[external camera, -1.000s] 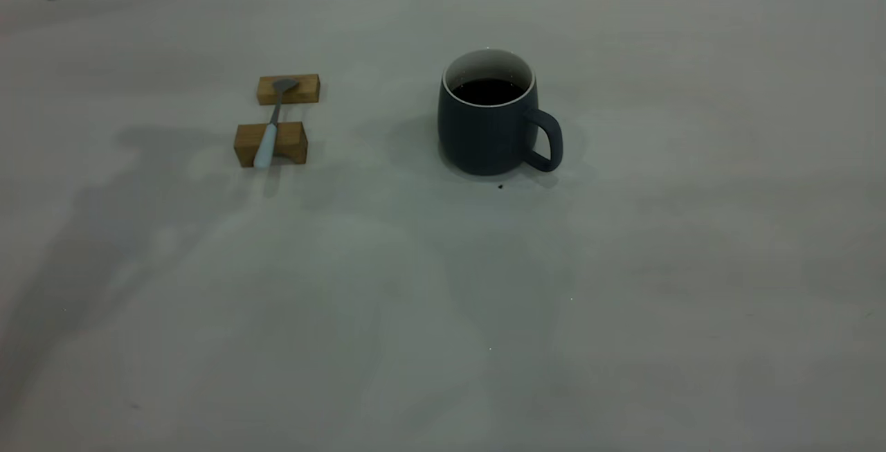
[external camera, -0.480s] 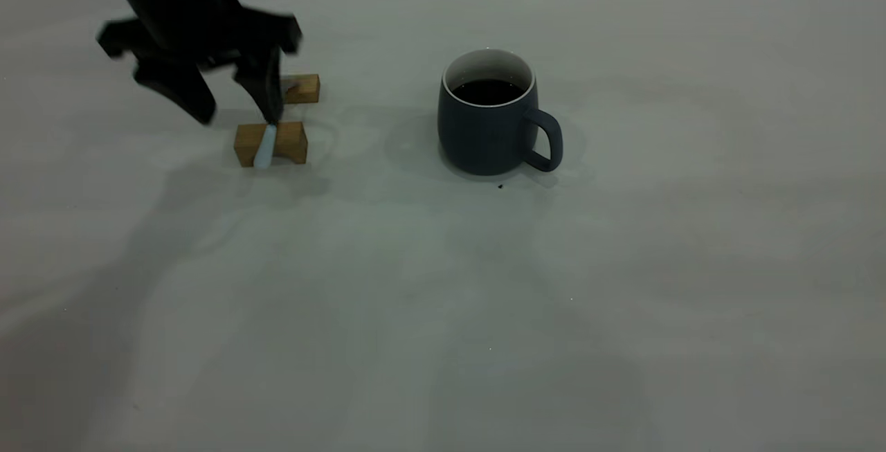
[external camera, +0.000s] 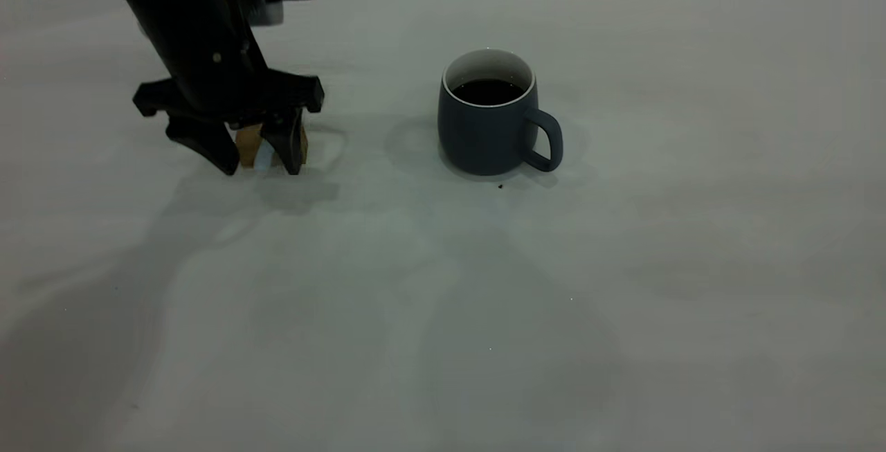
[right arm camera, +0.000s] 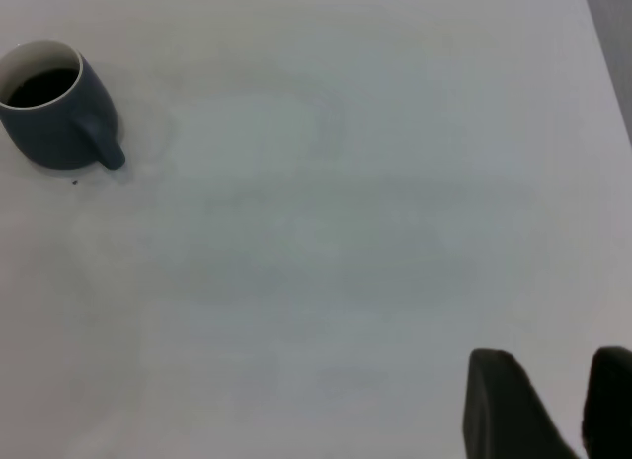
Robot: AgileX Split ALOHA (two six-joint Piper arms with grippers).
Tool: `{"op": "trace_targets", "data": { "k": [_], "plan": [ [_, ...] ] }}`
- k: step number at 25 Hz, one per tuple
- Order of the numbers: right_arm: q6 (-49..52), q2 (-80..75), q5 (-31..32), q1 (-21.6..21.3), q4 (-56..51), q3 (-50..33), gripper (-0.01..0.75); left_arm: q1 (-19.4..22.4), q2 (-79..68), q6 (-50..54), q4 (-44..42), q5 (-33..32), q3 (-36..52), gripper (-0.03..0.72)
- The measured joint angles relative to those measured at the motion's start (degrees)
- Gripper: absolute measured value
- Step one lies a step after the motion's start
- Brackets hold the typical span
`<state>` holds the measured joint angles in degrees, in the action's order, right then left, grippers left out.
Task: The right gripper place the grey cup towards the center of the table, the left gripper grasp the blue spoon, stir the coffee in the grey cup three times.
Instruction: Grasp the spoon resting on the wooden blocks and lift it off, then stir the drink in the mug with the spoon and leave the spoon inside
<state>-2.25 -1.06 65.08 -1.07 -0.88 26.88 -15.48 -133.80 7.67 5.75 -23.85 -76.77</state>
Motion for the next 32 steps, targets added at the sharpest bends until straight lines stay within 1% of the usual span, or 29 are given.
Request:
{"op": "trace_targets", "data": {
  "k": [2,4,7,10,11,14,17,20,22,25,27,28,32],
  "plan": [
    [0.00,0.00,0.00,0.00,0.00,0.00,0.237,0.00,-0.34,0.07,0.07,1.39,-0.06,0.605],
    [0.00,0.00,0.00,0.00,0.00,0.00,0.237,0.00,-0.41,0.07,0.36,2.40,-0.06,0.536],
    [0.00,0.00,0.00,0.00,0.00,0.00,0.237,0.00,-0.41,0.13,1.30,2.77,-0.06,0.381],
    [0.00,0.00,0.00,0.00,0.00,0.00,0.237,0.00,-0.42,0.15,2.16,2.77,-0.10,0.190],
    [0.00,0.00,0.00,0.00,0.00,0.00,0.237,0.00,-0.42,0.15,2.27,2.72,-0.10,0.169],
    [0.00,0.00,0.00,0.00,0.00,0.00,0.237,0.00,-0.02,0.50,2.40,0.39,-1.08,0.169],
    [0.00,0.00,0.00,0.00,0.00,0.00,0.237,0.11,2.24,1.29,2.35,-6.52,-5.19,0.169],
    [0.00,0.00,0.00,0.00,0.00,0.00,0.237,0.23,5.87,4.14,2.42,-15.74,-11.48,0.169],
    [0.00,0.00,0.00,0.00,0.00,0.00,0.237,0.23,8.11,9.56,2.59,-21.28,-15.30,0.169],
    [0.00,0.00,0.00,0.00,0.00,0.00,0.237,0.26,9.95,21.95,4.66,-30.29,-19.98,0.169],
    [0.00,0.00,0.00,0.00,0.00,0.00,0.237,0.26,10.25,30.18,8.61,-35.62,-22.78,0.169],
    [0.00,0.00,0.00,0.00,0.00,0.00,0.237,0.26,10.24,33.55,11.34,-36.96,-23.67,0.169],
    [0.00,0.00,0.00,0.00,0.00,0.00,0.237,0.26,10.24,41.67,24.44,-38.51,-24.82,0.169]
  ]
}}
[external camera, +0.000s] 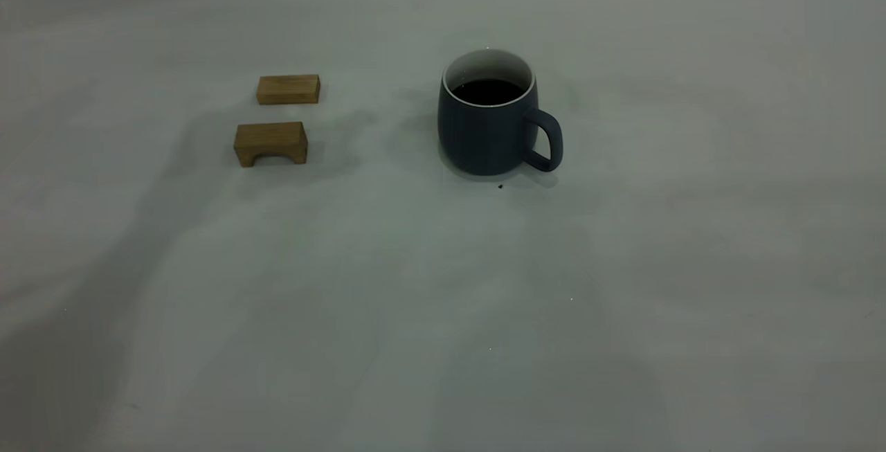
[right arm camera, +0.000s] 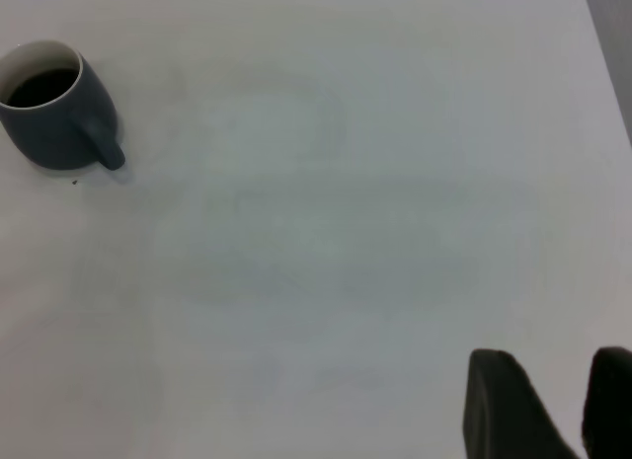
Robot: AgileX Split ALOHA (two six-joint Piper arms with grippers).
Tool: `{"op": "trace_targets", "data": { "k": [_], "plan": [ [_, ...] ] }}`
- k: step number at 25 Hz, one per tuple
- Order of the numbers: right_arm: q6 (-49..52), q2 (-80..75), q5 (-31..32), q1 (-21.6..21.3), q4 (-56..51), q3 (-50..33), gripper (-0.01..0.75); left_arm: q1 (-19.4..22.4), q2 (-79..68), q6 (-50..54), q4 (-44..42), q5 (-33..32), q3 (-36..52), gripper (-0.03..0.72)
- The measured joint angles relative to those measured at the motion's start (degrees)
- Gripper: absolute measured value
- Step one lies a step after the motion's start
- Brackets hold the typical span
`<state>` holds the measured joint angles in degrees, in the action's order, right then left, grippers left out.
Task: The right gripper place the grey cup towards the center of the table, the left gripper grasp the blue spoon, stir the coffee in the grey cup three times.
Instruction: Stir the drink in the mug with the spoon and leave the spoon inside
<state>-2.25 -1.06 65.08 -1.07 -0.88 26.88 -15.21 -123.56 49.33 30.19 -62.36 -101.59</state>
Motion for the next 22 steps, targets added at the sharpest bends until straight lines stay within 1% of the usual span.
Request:
{"op": "trace_targets", "data": {
  "k": [5,8,12,17,22],
  "plan": [
    [0.00,0.00,0.00,0.00,0.00,0.00,0.237,0.00,-0.19,2.14,18.12,-0.74,0.00,0.169],
    [0.00,0.00,0.00,0.00,0.00,0.00,0.237,-0.12,-1.68,2.32,25.88,-0.74,-0.17,0.169],
    [0.00,0.00,0.00,0.00,0.00,0.00,0.237,-0.72,-5.88,2.94,32.95,-0.50,-0.27,0.169],
    [0.00,0.00,0.00,0.00,0.00,0.00,0.237,-1.49,-11.27,4.74,44.51,0.09,-0.27,0.169],
    [0.00,0.00,0.00,0.00,0.00,0.00,0.237,-1.57,-15.91,4.82,48.91,1.69,-0.33,0.169]
  ]
}}
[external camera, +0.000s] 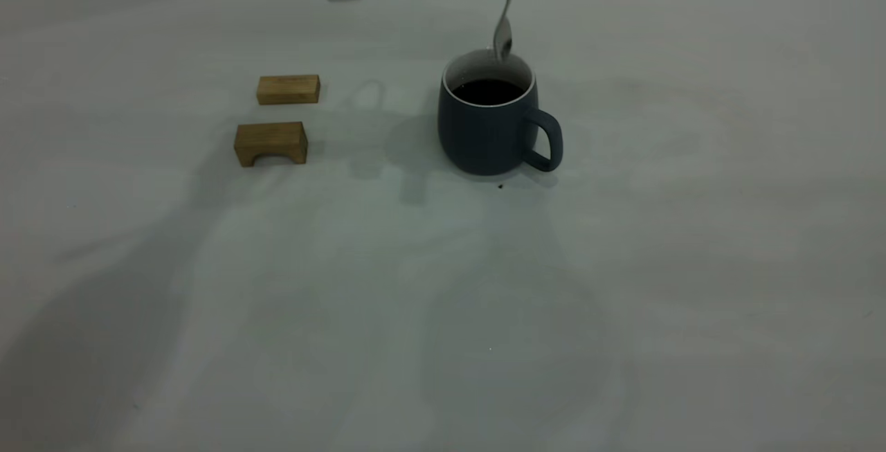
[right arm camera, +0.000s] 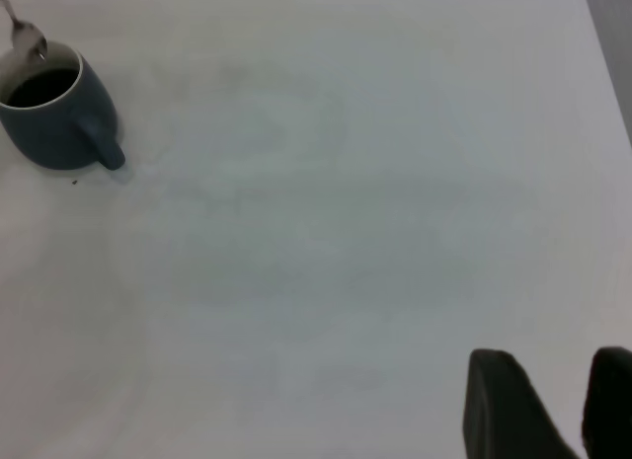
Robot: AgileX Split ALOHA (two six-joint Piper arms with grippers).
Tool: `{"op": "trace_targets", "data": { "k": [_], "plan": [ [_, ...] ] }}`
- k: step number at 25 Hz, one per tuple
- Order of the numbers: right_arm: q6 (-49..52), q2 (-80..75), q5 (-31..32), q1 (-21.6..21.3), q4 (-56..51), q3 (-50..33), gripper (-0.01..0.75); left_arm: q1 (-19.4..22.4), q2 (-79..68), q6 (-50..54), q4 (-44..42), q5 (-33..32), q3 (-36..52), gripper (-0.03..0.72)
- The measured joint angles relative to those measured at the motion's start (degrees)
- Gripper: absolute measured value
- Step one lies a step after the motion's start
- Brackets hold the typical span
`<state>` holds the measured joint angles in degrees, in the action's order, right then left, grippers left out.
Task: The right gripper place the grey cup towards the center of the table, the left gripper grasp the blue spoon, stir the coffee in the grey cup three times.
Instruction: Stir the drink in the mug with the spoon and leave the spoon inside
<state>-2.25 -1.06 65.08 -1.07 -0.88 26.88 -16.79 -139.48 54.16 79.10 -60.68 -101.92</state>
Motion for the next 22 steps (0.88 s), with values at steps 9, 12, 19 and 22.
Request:
{"op": "trace_targets", "data": {
  "k": [9,12,19,22],
  "plan": [
    [0.00,0.00,0.00,0.00,0.00,0.00,0.237,0.00,-4.62,-1.18,0.68,5.75,-0.05,0.169],
    [0.00,0.00,0.00,0.00,0.00,0.00,0.237,-0.03,-4.80,-4.24,0.68,8.16,-0.05,0.169],
    [0.00,0.00,0.00,0.00,0.00,0.00,0.237,-0.03,-5.94,-12.07,1.19,7.44,-0.16,0.169],
    [0.00,0.00,0.00,0.00,0.00,0.00,0.237,-0.03,-7.32,-12.91,3.71,3.99,-0.16,0.169]
  ]
}}
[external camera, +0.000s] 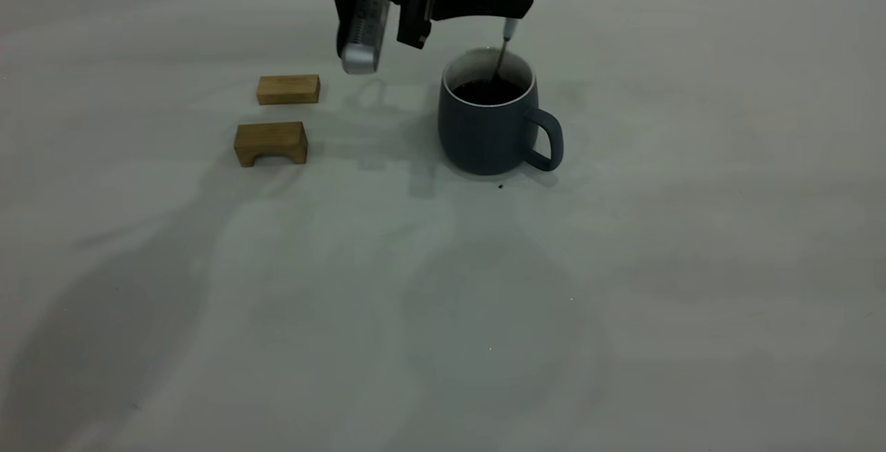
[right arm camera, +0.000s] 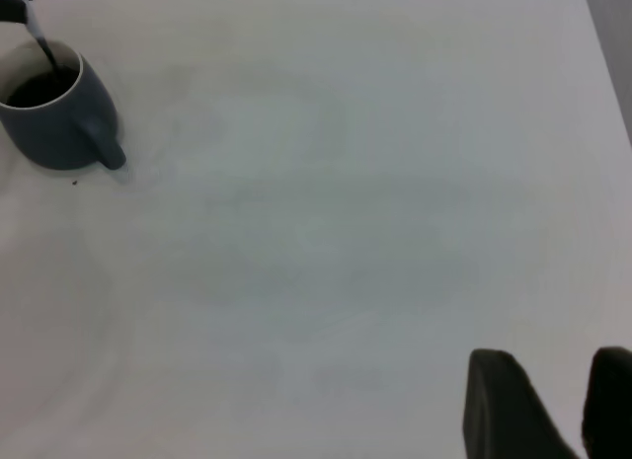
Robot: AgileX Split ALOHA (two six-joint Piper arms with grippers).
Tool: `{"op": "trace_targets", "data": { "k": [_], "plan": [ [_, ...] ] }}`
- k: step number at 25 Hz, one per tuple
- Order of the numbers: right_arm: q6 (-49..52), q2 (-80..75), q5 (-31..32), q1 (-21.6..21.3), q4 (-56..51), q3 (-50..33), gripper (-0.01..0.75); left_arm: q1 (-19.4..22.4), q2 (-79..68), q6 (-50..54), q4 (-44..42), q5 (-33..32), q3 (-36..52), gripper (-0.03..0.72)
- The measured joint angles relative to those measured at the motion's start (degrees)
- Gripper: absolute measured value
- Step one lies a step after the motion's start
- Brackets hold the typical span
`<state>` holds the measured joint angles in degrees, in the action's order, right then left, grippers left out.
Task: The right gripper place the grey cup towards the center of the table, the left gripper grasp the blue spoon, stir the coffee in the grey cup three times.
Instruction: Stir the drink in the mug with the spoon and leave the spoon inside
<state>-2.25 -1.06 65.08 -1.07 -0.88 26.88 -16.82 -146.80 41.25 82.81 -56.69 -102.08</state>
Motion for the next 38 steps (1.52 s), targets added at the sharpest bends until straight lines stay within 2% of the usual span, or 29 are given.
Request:
{"op": "trace_targets", "data": {
  "k": [4,10,18,23,30,34,38],
  "plan": [
    [0.00,0.00,0.00,0.00,0.00,0.00,0.237,0.00,-1.24,2.88,0.45,-3.70,0.00,0.169],
    [0.00,0.00,0.00,0.00,0.00,0.00,0.237,0.34,-1.24,12.03,-5.76,-2.93,-0.55,0.169],
    [0.00,0.00,0.00,0.00,0.00,0.00,0.237,0.63,0.57,6.37,-9.38,1.99,-3.04,0.169],
    [0.00,0.00,0.00,0.00,0.00,0.00,0.237,0.63,0.63,3.05,-7.65,-1.89,-3.39,0.169],
    [0.00,0.00,0.00,0.00,0.00,0.00,0.237,0.63,0.38,5.55,-7.86,-8.38,-3.39,0.169],
    [0.00,0.00,0.00,0.00,0.00,0.00,0.237,0.86,0.38,10.02,-12.08,-9.42,-3.40,0.169],
    [0.00,0.00,0.00,0.00,0.00,0.00,0.237,1.91,0.38,12.57,-14.26,-7.37,-3.44,0.169]
  ]
}}
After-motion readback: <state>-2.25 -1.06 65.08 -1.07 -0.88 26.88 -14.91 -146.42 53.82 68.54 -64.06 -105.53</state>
